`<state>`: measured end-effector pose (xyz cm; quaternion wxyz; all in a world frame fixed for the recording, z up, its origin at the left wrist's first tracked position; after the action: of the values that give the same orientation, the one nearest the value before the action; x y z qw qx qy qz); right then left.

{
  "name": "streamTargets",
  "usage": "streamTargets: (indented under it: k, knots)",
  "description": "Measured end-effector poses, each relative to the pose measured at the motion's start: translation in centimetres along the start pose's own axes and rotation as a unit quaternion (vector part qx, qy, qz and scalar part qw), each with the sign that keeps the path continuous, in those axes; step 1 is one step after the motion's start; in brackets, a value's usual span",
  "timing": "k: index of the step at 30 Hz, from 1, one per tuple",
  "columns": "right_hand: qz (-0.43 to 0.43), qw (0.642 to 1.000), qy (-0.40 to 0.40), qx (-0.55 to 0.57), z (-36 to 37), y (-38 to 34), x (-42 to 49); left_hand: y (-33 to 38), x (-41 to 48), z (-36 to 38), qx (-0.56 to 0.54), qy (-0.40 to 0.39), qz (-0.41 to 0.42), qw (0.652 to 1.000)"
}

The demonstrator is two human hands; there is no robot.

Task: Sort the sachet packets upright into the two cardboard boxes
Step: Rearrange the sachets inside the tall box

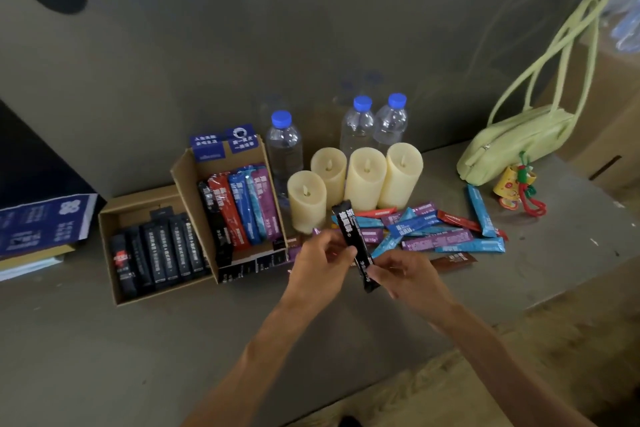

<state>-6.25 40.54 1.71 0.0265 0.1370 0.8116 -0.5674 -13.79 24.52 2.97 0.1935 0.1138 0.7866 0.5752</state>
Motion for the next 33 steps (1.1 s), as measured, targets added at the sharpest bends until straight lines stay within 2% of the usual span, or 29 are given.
streamTargets:
  k: [5,7,10,13,15,18,27,33]
  knots:
    - [-0.048,0.996,-0.068,-0.014,1.6,-2.0,0.9,-0.7,-0.9,-3.0,-0.002,-0.013,0.001,1.000]
    - [-0.053,0.995,-0.090,0.002,3.1,-3.1,1.5,-0.8,-1.2,-4.7,0.009,0.009,0.003,1.000]
    - [-0.027,0.995,-0.098,0.025,5.1,-4.1,2.8,-0.6,-1.5,-8.0,0.020,0.099,-0.012,0.995]
    - [-0.020,0.994,-0.092,-0.059,6.8,-4.0,4.4,-0.7,-0.9,-11.2,0.053,0.201,-0.031,0.978]
    - [-0.029,0.992,-0.082,-0.095,8.0,-4.2,5.2,-0.8,-0.1,-12.5,0.083,0.236,-0.047,0.967]
    - [-0.043,0.993,-0.049,-0.101,9.6,-4.7,6.1,-1.3,1.4,-12.7,0.140,0.237,-0.057,0.960]
    - [-0.065,0.988,-0.024,-0.138,10.5,-5.5,7.6,-2.0,3.7,-11.6,0.166,0.232,-0.078,0.955]
    - [-0.083,0.983,-0.023,-0.161,10.6,-5.3,7.7,-2.0,3.5,-11.1,0.249,0.253,-0.007,0.935]
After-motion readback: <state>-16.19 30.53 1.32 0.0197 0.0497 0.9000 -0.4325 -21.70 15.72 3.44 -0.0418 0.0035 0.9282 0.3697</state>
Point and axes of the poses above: each hand's wrist, its own x-axis towards the middle knuckle, its own z-axis out of the palm, y = z × x, the point moved 2 cm from there along x, towards the middle knuckle, and after that the axes turned 1 degree about -y, right-handed, at the moved point
